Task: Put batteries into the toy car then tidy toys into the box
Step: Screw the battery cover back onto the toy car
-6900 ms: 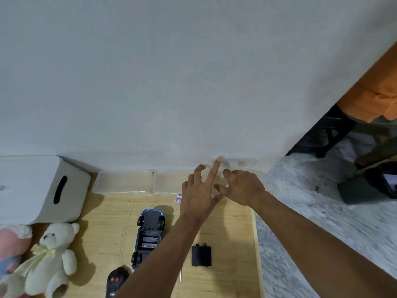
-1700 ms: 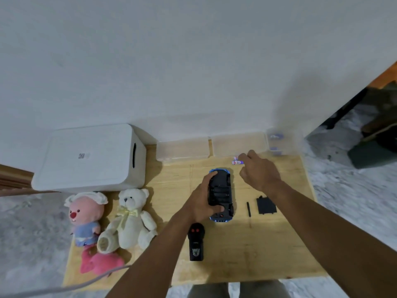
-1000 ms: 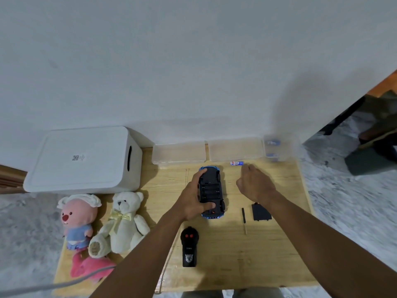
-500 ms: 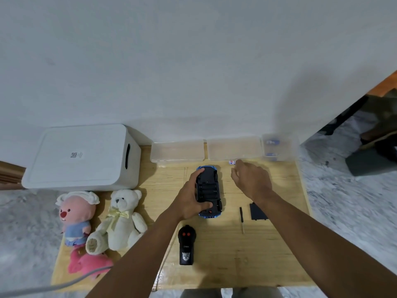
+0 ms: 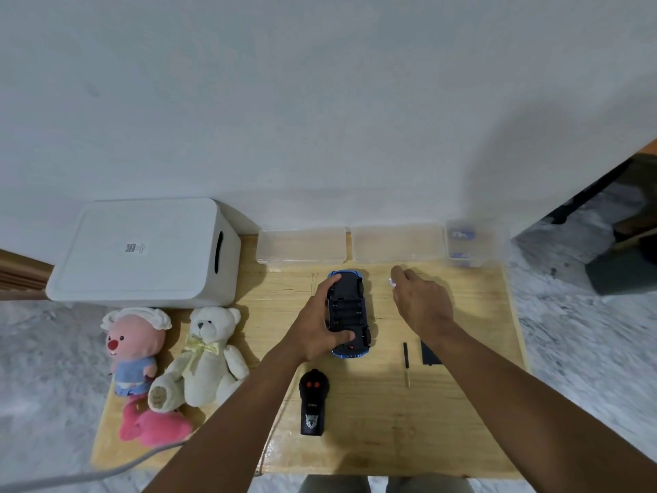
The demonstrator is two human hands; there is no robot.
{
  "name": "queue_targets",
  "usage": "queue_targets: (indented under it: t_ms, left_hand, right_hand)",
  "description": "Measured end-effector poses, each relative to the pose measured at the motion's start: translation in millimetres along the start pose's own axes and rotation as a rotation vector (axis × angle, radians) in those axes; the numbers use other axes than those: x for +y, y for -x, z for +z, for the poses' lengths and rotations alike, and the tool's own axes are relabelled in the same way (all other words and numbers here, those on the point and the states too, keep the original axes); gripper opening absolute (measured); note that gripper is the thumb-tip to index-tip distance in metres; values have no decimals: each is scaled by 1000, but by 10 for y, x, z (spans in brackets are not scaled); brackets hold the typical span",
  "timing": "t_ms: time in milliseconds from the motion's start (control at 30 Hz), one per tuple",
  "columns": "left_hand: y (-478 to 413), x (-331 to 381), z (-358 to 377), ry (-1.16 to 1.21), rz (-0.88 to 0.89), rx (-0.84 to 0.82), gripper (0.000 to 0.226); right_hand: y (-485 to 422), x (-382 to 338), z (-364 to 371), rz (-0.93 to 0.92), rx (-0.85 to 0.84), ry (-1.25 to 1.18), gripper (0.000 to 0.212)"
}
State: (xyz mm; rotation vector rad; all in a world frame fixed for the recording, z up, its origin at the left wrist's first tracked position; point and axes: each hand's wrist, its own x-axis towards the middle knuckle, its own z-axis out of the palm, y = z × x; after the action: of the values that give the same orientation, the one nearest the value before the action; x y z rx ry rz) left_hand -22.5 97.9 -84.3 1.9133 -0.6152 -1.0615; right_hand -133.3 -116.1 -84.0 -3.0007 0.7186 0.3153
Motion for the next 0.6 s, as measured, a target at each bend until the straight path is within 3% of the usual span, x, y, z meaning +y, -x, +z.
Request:
queue_targets:
  t_ms: [167, 300, 400, 600]
  left_hand:
    - [-17, 0, -6, 16, -9, -12, 107]
    - [-19, 67, -20, 16, -2, -18, 107]
    - [-8, 156, -16, 32, 4, -18, 106]
    - [-15, 442, -5, 61, 68, 1, 104]
  right_hand:
    - [-6, -4, 10, 26, 10, -110, 37]
    - [68, -80, -159, 151, 113, -618, 22]
    - [148, -193, -390, 141, 156, -961, 21]
    - [233, -408, -552, 132, 220, -1166, 20]
